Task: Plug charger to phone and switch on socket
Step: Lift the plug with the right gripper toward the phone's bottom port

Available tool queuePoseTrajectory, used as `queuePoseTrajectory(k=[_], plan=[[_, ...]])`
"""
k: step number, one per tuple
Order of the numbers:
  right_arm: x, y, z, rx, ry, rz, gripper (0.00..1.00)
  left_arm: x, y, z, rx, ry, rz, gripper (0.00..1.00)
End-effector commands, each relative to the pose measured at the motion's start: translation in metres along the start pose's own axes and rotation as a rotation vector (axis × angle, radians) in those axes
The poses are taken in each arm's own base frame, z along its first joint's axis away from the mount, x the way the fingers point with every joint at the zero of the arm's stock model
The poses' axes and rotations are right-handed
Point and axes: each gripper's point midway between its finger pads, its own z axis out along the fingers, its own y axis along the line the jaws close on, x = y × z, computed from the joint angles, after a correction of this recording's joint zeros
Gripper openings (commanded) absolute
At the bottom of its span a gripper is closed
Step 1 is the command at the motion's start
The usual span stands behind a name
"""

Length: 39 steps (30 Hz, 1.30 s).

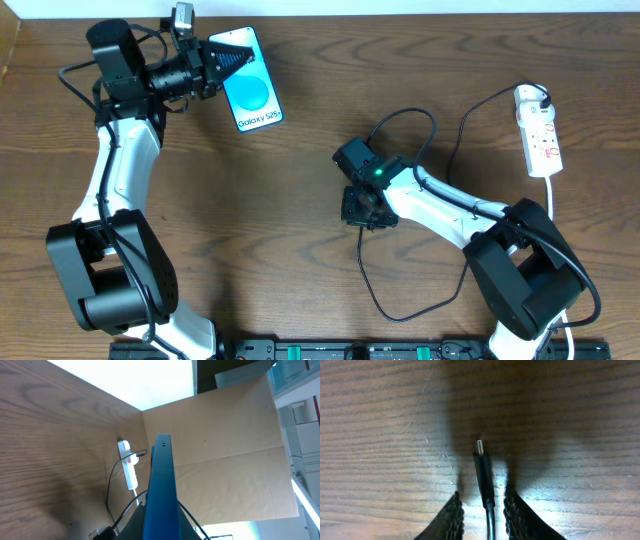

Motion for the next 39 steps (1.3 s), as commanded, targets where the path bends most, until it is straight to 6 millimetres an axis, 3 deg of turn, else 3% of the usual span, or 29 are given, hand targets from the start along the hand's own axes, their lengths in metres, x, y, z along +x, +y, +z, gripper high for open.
queuePoseTrajectory(k=[1,6,8,15,18,22,25,27,36,39], plan=[[0.001,-0.004,0.005,0.01,0.011,0.006,0.21,0.001,0.0,-0.002,0.007,0.005,0.014,0.06],[-0.003,-0.007,0.004,0.007,0.005,0.02,0.11,0.001,0.0,-0.002,0.007,0.005,0.014,0.07],[-0.005,-0.008,0.004,0.006,0.003,0.03,0.01,0.001,0.0,-0.002,0.007,0.005,0.014,0.07],[-0.014,-0.009,0.002,-0.05,0.028,0.06,0.01,0.001,0.0,-0.002,0.007,0.005,0.014,0.07],[-0.025,0.005,-0.004,-0.189,0.049,-0.007,0.01,0.001,0.0,-0.002,0.007,0.005,0.014,0.07],[-0.048,0.037,-0.025,-0.471,0.032,-0.116,0.01,0.001,0.0,-0.002,0.006,0.004,0.014,0.07],[-0.072,0.065,-0.059,-0.739,-0.033,-0.229,0.01,0.001,0.0,-0.002,0.006,0.004,0.014,0.07],[-0.078,0.075,-0.075,-0.843,-0.05,-0.271,0.01,0.001,0.0,-0.002,0.006,0.004,0.014,0.07],[-0.064,0.111,-0.145,-1.222,-0.085,-0.573,0.01,-0.004,0.003,0.01,-0.028,-0.032,0.028,0.07],[-0.064,0.112,-0.148,-1.239,-0.081,-0.579,0.01,-0.007,-0.004,0.012,-0.013,-0.037,0.033,0.07]])
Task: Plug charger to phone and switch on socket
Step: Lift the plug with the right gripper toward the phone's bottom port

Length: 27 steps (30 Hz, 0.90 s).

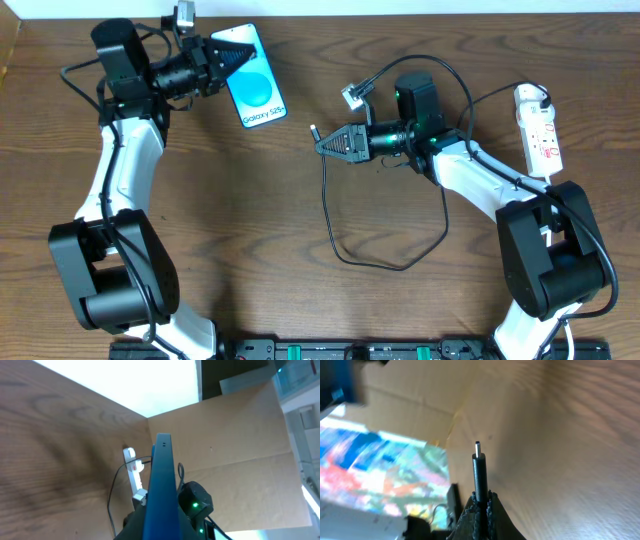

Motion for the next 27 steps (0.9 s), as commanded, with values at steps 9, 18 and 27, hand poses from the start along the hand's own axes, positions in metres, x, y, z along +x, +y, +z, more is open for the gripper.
queuePoseTrajectory(k=[9,18,27], plan=[[-0.003,0.038,-0.004,-0.18,0.047,-0.058,0.01,-0.031,-0.044,0.0,0.087,-0.116,0.075,0.07],[-0.024,0.067,-0.009,-0.246,0.006,-0.064,0.01,-0.041,-0.054,0.003,0.107,-0.17,0.061,0.07],[-0.039,0.105,-0.02,-0.328,-0.025,-0.041,0.01,-0.025,-0.073,0.023,0.159,-0.119,0.113,0.07]])
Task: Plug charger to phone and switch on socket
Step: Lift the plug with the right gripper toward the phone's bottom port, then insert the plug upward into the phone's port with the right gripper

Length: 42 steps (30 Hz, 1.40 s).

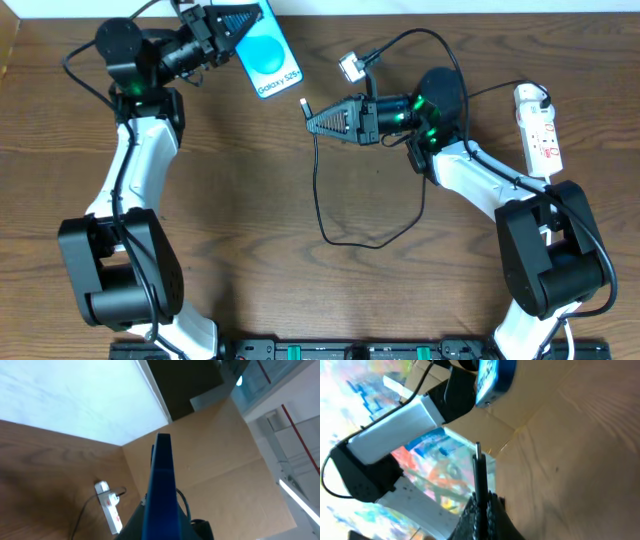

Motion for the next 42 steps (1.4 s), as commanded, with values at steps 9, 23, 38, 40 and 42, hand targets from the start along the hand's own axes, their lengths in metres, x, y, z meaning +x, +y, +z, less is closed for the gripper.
queuePoseTrajectory(k=[9,23,38,40,42], plan=[[-0.005,0.008,0.0,-0.013,-0.01,0.127,0.01,0.009,-0.012,0.014,0.028,0.031,0.008,0.07],[-0.004,0.011,0.0,-0.02,-0.006,0.103,0.01,0.009,-0.012,0.014,0.028,0.031,0.007,0.07],[0.002,0.015,0.003,-0.037,0.028,-0.001,0.01,0.009,-0.012,0.014,0.028,0.03,0.008,0.07],[0.005,0.016,0.006,-0.043,0.04,-0.021,0.01,0.009,-0.011,0.014,0.024,0.031,0.004,0.08],[0.008,0.016,0.009,-0.046,0.049,-0.022,0.01,0.01,-0.01,0.014,0.021,0.032,-0.005,0.07]])
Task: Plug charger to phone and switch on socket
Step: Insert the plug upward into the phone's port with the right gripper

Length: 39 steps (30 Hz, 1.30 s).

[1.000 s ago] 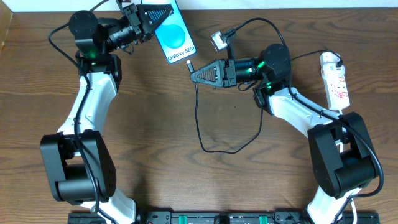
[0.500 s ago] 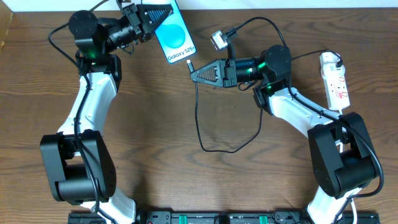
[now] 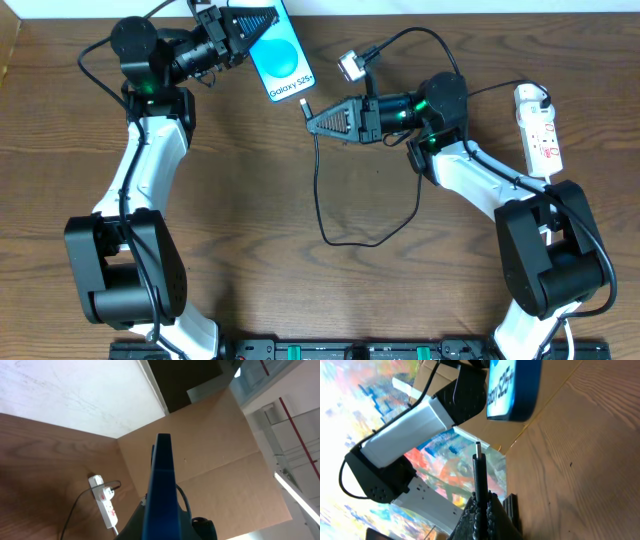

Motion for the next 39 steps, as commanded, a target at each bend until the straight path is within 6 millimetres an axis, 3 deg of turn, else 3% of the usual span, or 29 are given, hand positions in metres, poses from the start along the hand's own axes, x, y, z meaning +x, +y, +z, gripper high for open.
queuePoseTrajectory(k=[1,39], plan=[[0.007,0.003,0.009,-0.015,0.032,-0.047,0.01,-0.003,-0.006,0.0,0.005,-0.004,0.006,0.08],[0.0,-0.002,0.007,0.006,-0.009,-0.045,0.01,0.01,-0.009,0.003,0.02,0.061,-0.018,0.07]])
